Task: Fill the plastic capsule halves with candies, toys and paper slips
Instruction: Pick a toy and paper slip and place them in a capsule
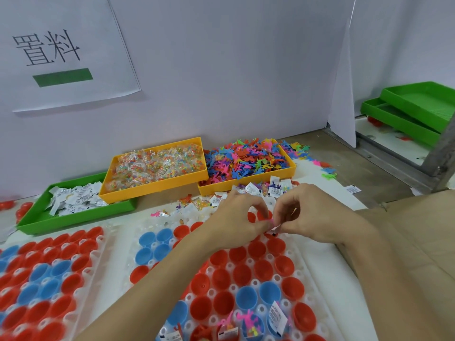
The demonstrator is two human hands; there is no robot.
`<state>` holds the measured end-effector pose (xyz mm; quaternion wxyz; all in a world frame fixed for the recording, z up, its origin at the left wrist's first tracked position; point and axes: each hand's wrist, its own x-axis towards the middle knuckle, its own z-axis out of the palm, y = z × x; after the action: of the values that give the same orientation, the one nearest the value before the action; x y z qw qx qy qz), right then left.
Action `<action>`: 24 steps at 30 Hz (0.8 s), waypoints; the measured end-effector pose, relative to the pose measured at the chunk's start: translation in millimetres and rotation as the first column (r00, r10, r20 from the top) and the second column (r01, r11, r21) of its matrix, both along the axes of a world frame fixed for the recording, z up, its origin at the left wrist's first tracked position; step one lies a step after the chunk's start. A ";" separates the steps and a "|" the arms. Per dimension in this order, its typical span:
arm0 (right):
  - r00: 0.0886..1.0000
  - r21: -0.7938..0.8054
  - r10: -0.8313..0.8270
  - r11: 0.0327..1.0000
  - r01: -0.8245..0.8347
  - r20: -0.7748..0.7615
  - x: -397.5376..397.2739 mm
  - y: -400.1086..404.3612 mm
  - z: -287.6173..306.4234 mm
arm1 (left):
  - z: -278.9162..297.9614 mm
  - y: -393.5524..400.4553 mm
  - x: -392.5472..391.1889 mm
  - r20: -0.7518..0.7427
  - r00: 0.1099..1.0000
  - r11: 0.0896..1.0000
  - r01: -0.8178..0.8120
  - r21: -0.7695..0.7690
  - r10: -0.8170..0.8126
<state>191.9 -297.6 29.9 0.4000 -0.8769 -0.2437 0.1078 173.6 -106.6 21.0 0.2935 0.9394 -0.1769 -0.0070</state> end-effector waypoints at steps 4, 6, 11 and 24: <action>1.000 -0.035 -0.014 0.999 0.015 0.019 0.7 3.6 -2.0 | 1.5 3.8 -2.1 -0.014 0.998 0.997 0.066 -0.034 -0.066; 0.999 -0.043 -0.029 0.999 0.031 0.033 1.8 3.6 -3.5 | 1.8 4.4 -4.2 -0.001 0.998 0.998 0.067 -0.002 -0.067; 0.999 -0.011 -0.032 0.999 0.033 0.006 1.6 3.3 -3.8 | -1.8 0.7 -4.0 0.047 0.998 0.996 0.031 0.079 -0.035; 0.999 0.041 -0.016 0.999 0.014 0.031 -1.5 8.8 -1.6 | -0.2 -1.6 -2.0 0.057 0.998 0.998 0.033 0.049 -0.036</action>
<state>190.4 -288.8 28.3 0.4146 -0.8720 -0.2454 0.0861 171.6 -108.2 20.8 0.2656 0.9428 -0.2012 0.0107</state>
